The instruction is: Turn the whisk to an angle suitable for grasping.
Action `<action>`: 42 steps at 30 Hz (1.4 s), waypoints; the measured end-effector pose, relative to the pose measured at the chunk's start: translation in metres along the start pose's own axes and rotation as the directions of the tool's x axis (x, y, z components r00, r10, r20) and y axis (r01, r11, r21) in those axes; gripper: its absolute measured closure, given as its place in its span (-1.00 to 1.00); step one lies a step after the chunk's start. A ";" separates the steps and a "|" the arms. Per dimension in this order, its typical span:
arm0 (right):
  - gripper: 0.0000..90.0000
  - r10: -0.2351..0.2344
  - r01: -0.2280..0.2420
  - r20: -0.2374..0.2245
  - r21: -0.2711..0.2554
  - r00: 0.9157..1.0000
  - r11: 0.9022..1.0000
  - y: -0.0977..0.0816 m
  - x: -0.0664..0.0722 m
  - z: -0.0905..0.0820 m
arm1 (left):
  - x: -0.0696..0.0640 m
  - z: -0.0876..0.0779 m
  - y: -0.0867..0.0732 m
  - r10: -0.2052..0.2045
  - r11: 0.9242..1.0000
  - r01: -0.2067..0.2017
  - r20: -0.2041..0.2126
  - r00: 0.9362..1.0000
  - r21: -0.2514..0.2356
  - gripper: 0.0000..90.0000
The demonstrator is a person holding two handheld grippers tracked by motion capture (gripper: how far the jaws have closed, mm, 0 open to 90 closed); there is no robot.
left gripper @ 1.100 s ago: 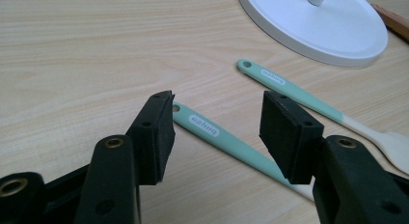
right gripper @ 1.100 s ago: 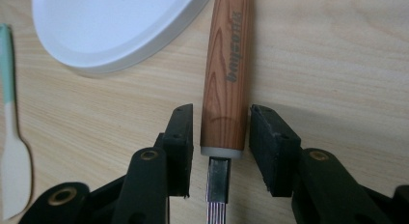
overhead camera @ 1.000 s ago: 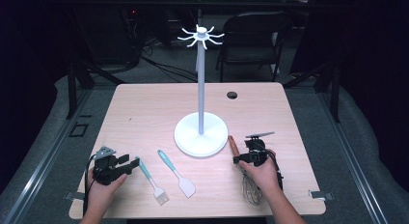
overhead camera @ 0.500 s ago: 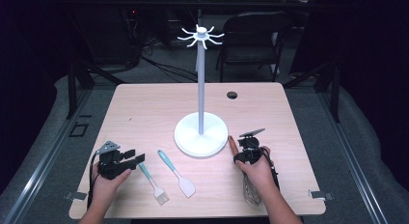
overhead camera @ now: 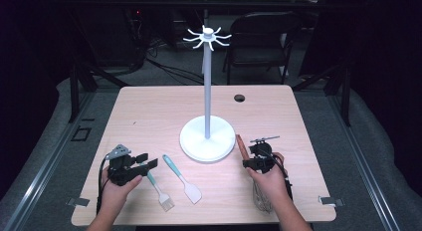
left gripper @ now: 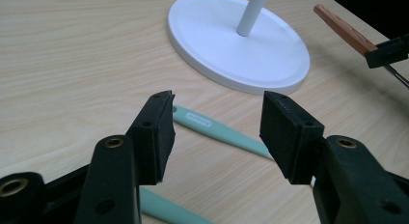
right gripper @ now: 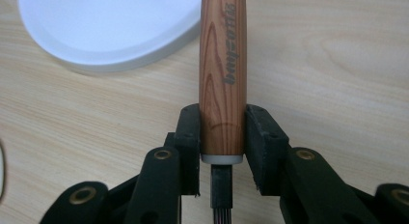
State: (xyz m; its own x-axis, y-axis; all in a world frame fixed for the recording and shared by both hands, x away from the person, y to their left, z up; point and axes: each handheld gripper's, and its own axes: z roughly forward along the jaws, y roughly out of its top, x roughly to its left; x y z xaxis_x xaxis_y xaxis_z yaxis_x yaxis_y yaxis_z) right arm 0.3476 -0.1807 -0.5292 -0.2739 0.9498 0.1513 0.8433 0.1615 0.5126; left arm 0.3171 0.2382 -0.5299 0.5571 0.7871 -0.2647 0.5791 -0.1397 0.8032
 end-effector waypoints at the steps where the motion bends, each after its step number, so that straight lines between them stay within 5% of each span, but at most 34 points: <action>1: 0.53 0.000 0.000 0.000 0.000 1.000 1.000 0.000 0.000 0.000 | 0.000 0.000 0.000 0.000 1.000 0.000 0.000 1.000 0.000 0.02; 4: 0.53 -0.045 0.043 -0.018 -0.101 0.999 0.994 -0.006 0.009 -0.008 | -0.013 0.002 0.006 0.017 1.000 -0.017 0.023 1.000 -0.002 0.05; 11: 0.53 -0.121 0.109 -0.045 -0.210 0.992 0.972 -0.015 0.017 -0.024 | -0.051 0.017 0.020 0.028 1.000 -0.029 0.113 0.993 0.005 0.13; 17: 0.53 -0.225 0.201 -0.031 -0.341 0.974 0.918 -0.024 0.033 -0.038 | -0.083 0.041 0.037 0.016 1.000 -0.015 0.177 0.984 -0.007 0.12; 18: 0.53 -0.225 0.201 -0.031 -0.341 0.974 0.918 -0.024 0.033 -0.038 | -0.083 0.041 0.037 0.016 1.000 -0.015 0.177 0.984 -0.007 0.12; 19: 0.53 -0.253 0.228 -0.019 -0.370 0.967 0.901 -0.026 0.037 -0.040 | -0.091 0.047 0.044 0.002 1.000 0.001 0.202 0.979 -0.013 0.12; 25: 0.53 -0.297 0.259 -0.020 -0.438 0.955 0.861 -0.032 0.047 -0.040 | -0.109 0.066 0.057 0.007 1.000 -0.001 0.235 0.972 -0.025 0.10; 26: 0.53 -0.297 0.259 -0.020 -0.438 0.955 0.861 -0.032 0.047 -0.040 | -0.111 0.070 0.058 0.002 1.000 0.003 0.242 0.970 -0.022 0.10; 27: 0.53 -0.313 0.273 -0.014 -0.454 0.950 0.848 -0.033 0.051 -0.039 | -0.115 0.079 0.060 -0.017 1.000 0.023 0.265 0.964 -0.019 0.07; 33: 0.53 -0.338 0.302 0.005 -0.458 0.941 0.836 -0.036 0.059 -0.038 | -0.122 0.098 0.063 -0.062 0.998 0.064 0.317 0.946 0.001 0.06; 34: 0.53 -0.349 0.312 0.006 -0.459 0.937 0.832 -0.037 0.060 -0.037 | -0.124 0.104 0.063 -0.080 0.997 0.082 0.339 0.937 0.007 0.08; 36: 0.53 -0.350 0.313 0.004 -0.457 0.937 0.832 -0.037 0.061 -0.035 | -0.125 0.106 0.063 -0.087 0.996 0.090 0.345 0.935 0.009 0.10; 40: 0.53 -0.351 0.310 -0.006 -0.456 0.936 0.834 -0.037 0.062 -0.033 | -0.129 0.112 0.062 -0.118 0.993 0.120 0.386 0.915 0.021 0.18; 42: 0.53 -0.352 0.313 -0.002 -0.454 0.936 0.834 -0.037 0.062 -0.033 | -0.131 0.113 0.062 -0.123 0.992 0.125 0.392 0.912 0.020 0.21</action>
State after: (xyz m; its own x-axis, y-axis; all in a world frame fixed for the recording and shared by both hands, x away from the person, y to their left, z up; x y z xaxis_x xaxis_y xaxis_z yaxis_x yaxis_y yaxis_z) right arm 0.2839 -0.1362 -0.5109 -0.5541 0.8316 -0.0375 0.4075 0.3103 0.8589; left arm 0.3473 0.0583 -0.5055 0.6700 0.4992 -0.5495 0.6561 -0.0517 0.7529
